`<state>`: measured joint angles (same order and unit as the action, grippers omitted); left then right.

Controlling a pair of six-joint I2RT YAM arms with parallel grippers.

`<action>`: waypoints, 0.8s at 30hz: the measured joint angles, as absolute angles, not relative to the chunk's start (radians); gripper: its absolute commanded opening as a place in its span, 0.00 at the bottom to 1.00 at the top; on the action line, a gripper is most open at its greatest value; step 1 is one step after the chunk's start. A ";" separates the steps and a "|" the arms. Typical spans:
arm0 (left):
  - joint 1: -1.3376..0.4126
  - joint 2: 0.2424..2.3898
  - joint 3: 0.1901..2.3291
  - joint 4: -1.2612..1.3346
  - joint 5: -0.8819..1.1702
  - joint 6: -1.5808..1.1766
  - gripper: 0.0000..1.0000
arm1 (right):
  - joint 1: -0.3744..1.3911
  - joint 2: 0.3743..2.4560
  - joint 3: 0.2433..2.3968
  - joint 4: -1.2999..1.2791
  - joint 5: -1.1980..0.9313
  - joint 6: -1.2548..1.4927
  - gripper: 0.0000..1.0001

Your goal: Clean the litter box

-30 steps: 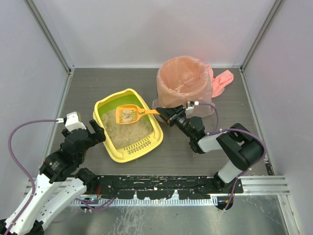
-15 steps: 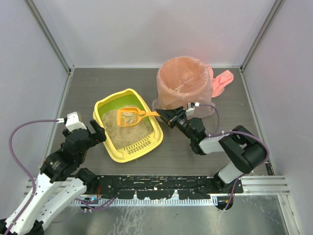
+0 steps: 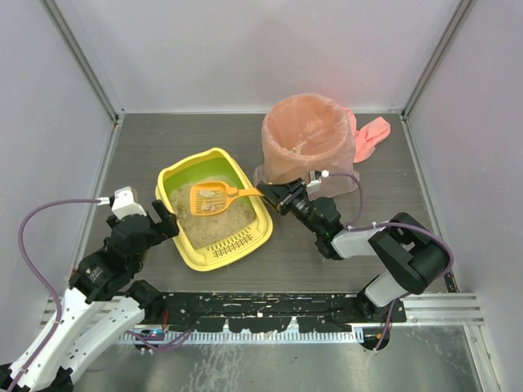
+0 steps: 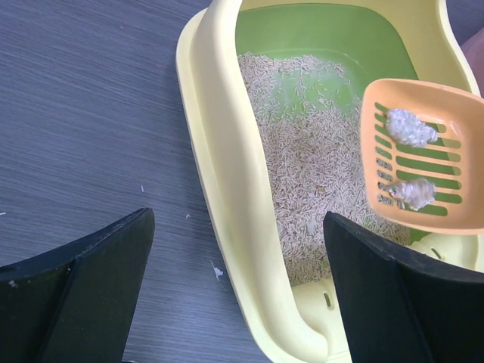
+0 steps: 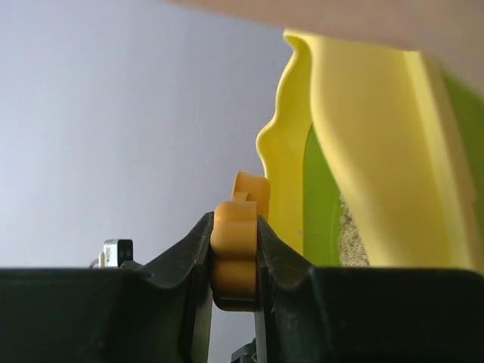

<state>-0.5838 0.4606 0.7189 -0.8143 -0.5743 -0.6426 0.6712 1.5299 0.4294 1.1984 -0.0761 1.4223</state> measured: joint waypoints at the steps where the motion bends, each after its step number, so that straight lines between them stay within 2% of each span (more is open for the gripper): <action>1: -0.584 0.461 0.719 -0.815 -0.574 -0.643 0.96 | 0.668 1.527 0.418 1.208 -0.072 1.428 0.01; 24: -0.584 0.456 0.711 -0.812 -0.570 -0.648 0.96 | 0.681 1.522 0.407 1.174 -0.070 1.409 0.01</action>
<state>-0.5838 0.4561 0.7113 -0.8124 -0.5697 -0.6479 0.6811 1.5223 0.4068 1.1740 -0.0696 1.4090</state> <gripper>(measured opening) 0.958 0.269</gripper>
